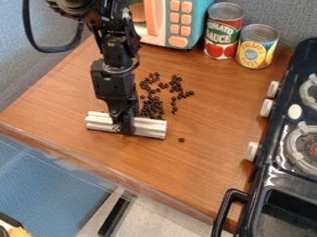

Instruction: Sweep into pile

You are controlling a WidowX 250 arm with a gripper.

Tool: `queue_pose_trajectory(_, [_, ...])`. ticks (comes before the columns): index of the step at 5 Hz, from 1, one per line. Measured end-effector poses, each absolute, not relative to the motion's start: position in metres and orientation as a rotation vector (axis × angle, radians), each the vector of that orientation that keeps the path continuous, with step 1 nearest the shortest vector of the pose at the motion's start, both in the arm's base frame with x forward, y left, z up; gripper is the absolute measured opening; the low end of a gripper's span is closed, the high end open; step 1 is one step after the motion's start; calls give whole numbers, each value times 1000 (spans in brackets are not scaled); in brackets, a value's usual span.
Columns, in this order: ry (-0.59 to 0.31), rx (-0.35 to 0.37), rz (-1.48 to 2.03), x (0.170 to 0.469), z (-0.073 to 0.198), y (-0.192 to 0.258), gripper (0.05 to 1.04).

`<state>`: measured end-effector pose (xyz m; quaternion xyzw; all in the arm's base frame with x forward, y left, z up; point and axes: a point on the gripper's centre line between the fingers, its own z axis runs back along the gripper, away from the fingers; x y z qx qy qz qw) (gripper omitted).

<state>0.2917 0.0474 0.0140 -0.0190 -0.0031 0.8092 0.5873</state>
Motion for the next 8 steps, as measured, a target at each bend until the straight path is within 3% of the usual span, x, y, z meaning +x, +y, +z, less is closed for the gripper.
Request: queue_pose_trajectory(8, [-43,-44,1973,359,19,63,373])
